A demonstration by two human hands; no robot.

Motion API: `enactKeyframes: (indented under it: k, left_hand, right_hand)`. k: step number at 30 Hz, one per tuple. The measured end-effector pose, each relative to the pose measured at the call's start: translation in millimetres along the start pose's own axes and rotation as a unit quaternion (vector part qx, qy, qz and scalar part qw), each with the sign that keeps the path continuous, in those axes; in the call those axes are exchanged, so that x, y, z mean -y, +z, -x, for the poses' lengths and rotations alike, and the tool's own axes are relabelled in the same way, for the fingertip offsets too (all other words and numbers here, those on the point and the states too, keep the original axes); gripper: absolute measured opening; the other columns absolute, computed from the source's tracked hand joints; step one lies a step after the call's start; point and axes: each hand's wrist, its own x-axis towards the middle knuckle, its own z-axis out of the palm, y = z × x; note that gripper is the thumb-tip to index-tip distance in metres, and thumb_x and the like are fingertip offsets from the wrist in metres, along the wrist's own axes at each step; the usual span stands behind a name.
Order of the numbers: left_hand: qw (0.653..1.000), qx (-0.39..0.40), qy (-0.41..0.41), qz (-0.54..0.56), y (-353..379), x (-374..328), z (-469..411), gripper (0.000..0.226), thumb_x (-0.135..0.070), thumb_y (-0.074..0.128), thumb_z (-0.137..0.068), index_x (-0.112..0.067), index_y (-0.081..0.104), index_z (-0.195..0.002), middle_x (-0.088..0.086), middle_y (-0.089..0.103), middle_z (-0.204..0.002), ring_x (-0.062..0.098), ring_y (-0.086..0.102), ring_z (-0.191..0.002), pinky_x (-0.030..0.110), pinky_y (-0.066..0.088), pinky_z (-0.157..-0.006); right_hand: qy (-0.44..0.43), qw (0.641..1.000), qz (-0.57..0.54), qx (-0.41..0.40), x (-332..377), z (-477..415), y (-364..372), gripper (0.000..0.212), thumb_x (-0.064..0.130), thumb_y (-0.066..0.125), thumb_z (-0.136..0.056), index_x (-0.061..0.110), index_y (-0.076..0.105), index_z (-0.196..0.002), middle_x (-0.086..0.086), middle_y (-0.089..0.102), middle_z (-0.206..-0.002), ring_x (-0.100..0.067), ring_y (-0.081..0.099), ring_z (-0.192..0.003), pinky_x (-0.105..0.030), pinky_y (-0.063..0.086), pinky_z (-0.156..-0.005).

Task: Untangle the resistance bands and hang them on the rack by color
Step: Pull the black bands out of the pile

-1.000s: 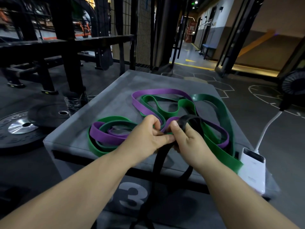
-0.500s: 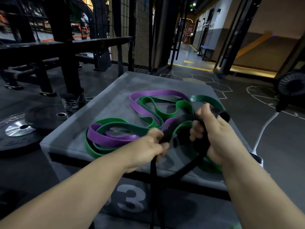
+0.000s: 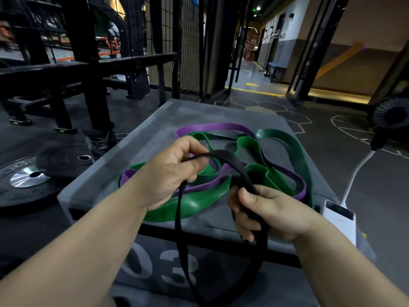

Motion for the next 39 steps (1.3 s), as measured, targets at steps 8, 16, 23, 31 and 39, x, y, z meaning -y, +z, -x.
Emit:
enactKeyframes:
  k: [8,16,23,31,39]
  left_hand:
    - [0.995,0.076,-0.059,-0.023,-22,2,0,0.051,-0.061,0.089,-0.039,-0.02,0.077,-0.067,-0.003,0.068,-0.065,0.003,0.061,-0.06,0.013,0.05,-0.065]
    - [0.987,0.047,-0.154,0.024,-12,8,0,0.033,-0.041,0.06,-0.087,-0.012,0.057,-0.071,-0.005,0.041,-0.043,0.013,0.056,-0.062,0.029,0.043,-0.079]
    - [0.943,0.099,-0.206,0.241,4,11,3,0.045,-0.043,0.05,-0.087,-0.022,0.047,-0.048,-0.008,0.032,-0.033,0.013,0.046,-0.054,0.027,0.041,-0.069]
    - [0.966,0.045,-0.167,-0.191,26,42,1,0.022,-0.041,0.06,-0.092,-0.02,0.065,-0.088,-0.006,0.063,-0.081,0.009,0.056,-0.079,0.029,0.044,-0.082]
    - [0.992,0.015,-0.126,0.013,50,40,9,0.049,-0.061,0.039,-0.094,-0.021,0.064,-0.109,-0.006,0.071,-0.096,0.01,0.064,-0.099,0.023,0.049,-0.089]
  right_hand:
    - [0.035,0.985,-0.105,0.134,4,6,-7,0.059,0.073,0.053,-0.081,0.015,0.063,-0.085,0.007,0.045,-0.044,-0.006,0.041,-0.036,-0.02,0.039,-0.047]
    - [0.031,0.942,-0.223,0.25,3,4,-8,0.075,0.074,0.034,-0.089,0.005,0.063,-0.09,-0.004,0.038,-0.044,-0.015,0.032,-0.032,-0.019,0.038,-0.042]
    - [0.011,0.912,-0.318,0.259,9,5,-6,0.069,0.068,0.035,-0.093,0.004,0.057,-0.078,0.001,0.037,-0.043,-0.015,0.028,-0.03,-0.02,0.039,-0.043]
    - [-0.012,0.917,-0.306,0.255,10,4,-6,0.046,0.055,0.038,-0.099,0.015,0.043,-0.076,0.008,0.032,-0.048,-0.007,0.028,-0.037,-0.019,0.026,-0.042]
    - [-0.032,0.918,-0.338,0.204,15,-1,-4,0.036,0.039,0.044,-0.101,0.009,0.053,-0.083,0.004,0.028,-0.052,-0.01,0.027,-0.042,-0.024,0.024,-0.047]
